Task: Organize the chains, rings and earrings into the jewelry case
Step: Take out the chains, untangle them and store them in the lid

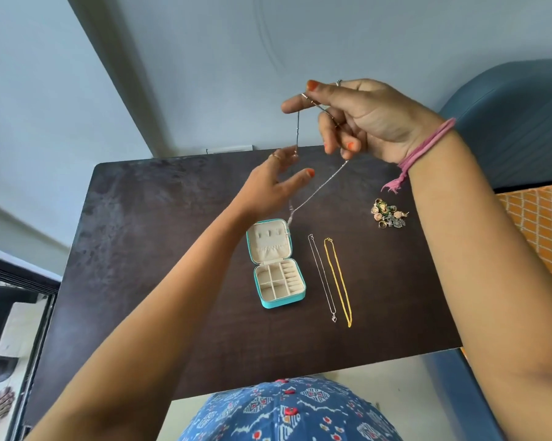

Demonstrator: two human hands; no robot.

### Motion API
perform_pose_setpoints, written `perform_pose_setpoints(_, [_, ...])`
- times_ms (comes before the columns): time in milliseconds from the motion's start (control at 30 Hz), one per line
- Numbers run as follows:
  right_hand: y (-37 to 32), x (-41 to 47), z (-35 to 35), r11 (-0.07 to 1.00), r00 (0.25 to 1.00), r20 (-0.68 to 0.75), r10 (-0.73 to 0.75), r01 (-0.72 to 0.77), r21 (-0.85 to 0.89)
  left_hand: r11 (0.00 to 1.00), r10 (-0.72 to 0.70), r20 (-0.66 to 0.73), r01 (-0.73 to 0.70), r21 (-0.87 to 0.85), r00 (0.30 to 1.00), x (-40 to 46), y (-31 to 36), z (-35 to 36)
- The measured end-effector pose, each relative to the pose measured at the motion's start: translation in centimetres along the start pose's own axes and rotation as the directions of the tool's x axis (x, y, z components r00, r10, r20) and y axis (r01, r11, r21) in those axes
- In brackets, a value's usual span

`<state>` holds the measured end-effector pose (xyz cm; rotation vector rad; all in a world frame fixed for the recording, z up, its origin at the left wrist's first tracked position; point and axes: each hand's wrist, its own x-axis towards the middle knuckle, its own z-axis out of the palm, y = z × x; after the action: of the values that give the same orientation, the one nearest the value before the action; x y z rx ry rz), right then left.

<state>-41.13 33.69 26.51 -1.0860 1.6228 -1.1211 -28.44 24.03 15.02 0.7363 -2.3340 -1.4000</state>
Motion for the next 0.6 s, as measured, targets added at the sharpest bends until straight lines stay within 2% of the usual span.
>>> perform_pose_setpoints(67, [0.0,0.0,-0.2,0.999,0.999,-0.001,-0.032,0.032,0.01,1.0,0.029,-0.013,-0.03,-0.004,0.999,0.4,-0.1,0.0])
perform_pose_setpoints(200, [0.3,-0.4,-1.0,0.997,0.997,-0.001,-0.077,0.077,0.024,0.976,0.025,-0.042,-0.033,-0.217,0.999,0.1,-0.2,-1.4])
perform_pose_setpoints(300, [0.8,-0.6,-1.9,0.995,0.996,-0.041,-0.075,0.077,0.066,0.951,0.018,-0.051,-0.033,-0.308,0.999,-0.3,0.0,-3.3])
perform_pose_setpoints(500, [3.0,-0.2,-3.6,0.969,0.997,-0.072,-0.021,0.038,0.243,0.956,0.069,-0.024,-0.073,-0.286,0.997,-1.1,0.9,-6.3])
perform_pose_setpoints(600, [4.2,0.2,-4.1,0.968,0.99,-0.138,0.012,0.024,0.251,0.965,0.098,-0.053,-0.108,-0.238,0.994,-1.2,1.8,-7.1])
